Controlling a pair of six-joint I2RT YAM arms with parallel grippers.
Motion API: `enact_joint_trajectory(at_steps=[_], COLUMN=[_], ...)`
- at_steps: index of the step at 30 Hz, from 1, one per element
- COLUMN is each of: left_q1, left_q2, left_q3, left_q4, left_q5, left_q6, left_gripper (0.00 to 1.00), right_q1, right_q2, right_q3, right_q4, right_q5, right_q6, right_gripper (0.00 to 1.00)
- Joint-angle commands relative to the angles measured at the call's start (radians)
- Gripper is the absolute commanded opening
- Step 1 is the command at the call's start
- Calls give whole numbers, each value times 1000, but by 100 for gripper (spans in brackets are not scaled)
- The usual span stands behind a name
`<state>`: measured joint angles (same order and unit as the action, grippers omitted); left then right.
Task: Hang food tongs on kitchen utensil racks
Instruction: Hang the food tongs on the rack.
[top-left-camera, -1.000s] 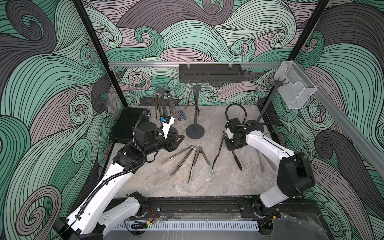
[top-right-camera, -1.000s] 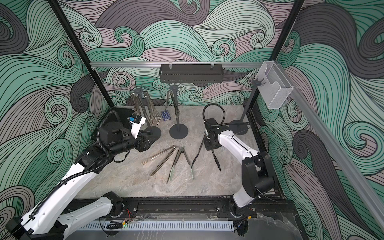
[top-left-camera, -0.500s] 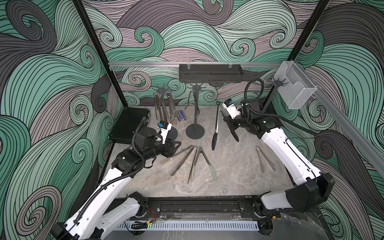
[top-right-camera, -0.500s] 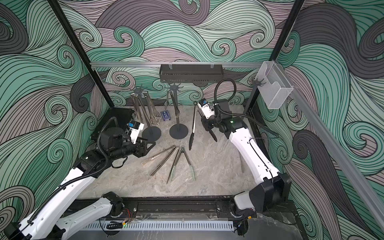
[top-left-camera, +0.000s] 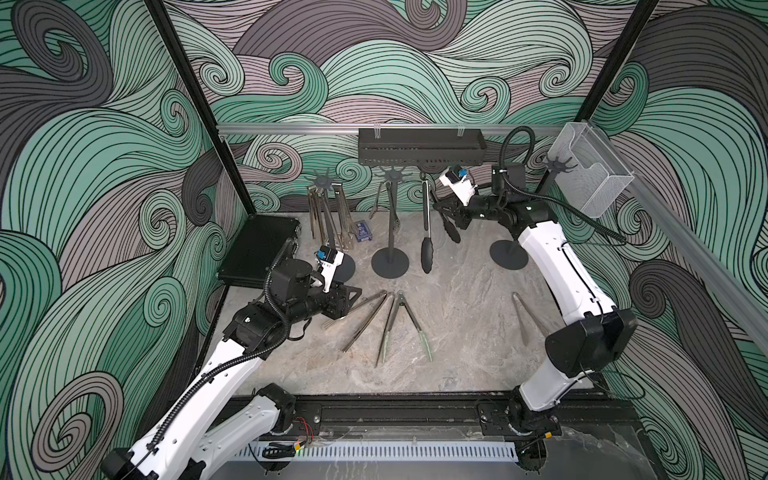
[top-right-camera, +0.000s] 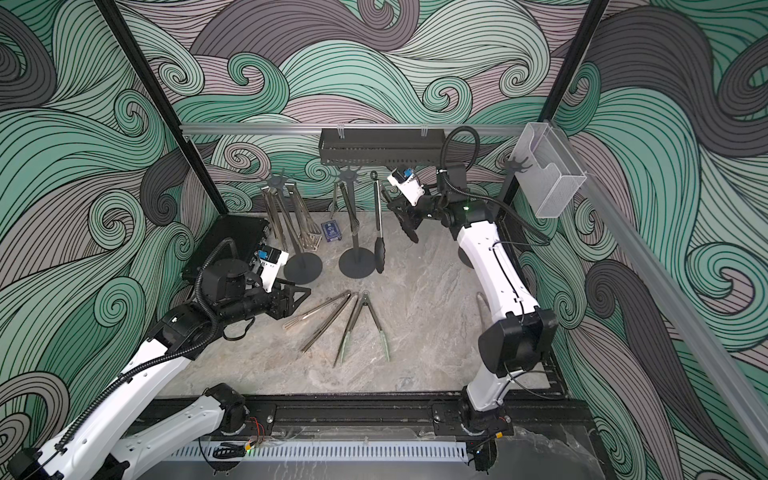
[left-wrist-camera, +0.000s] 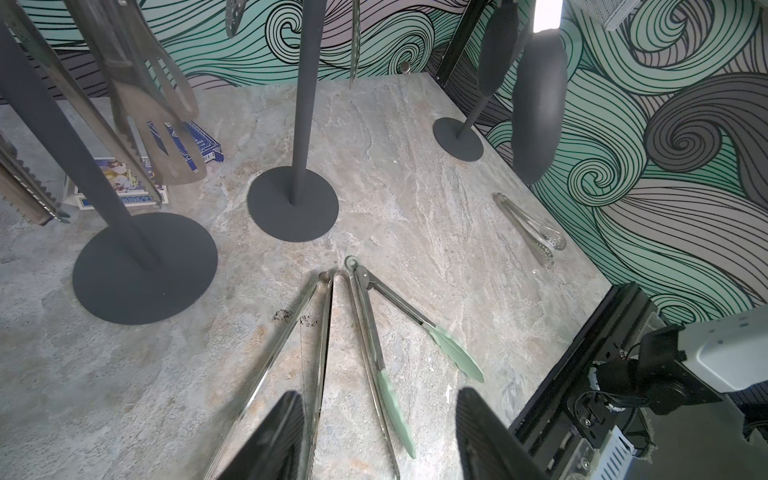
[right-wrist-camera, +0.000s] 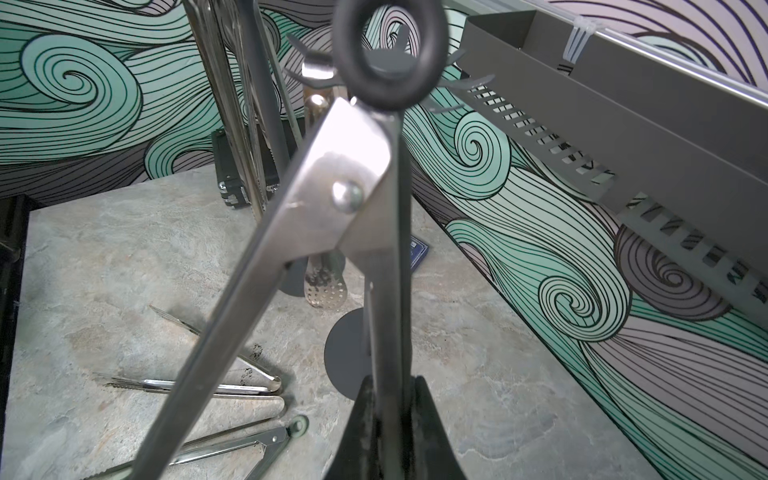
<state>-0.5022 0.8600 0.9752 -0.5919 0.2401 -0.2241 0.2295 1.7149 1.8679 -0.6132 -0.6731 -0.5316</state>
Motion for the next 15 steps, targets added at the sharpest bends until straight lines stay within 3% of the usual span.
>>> enact_joint_trajectory(at_steps=[1, 9, 15], left_q1=[-5, -6, -6], left_q2=[-6, 18, 25], left_q3=[5, 13, 11], left_q4=[-5, 3, 5], left_q5=[14, 16, 22], left_q6=[20, 20, 22], left_gripper=[59, 59, 59], right_q1=[-16, -32, -33], right_q2=[33, 179, 246], right_q3=[97, 321, 402], right_q4=[-99, -310, -336], right_q5=[-135, -178, -171], right_q6=[-78, -155, -146], right_gripper=[0, 0, 0])
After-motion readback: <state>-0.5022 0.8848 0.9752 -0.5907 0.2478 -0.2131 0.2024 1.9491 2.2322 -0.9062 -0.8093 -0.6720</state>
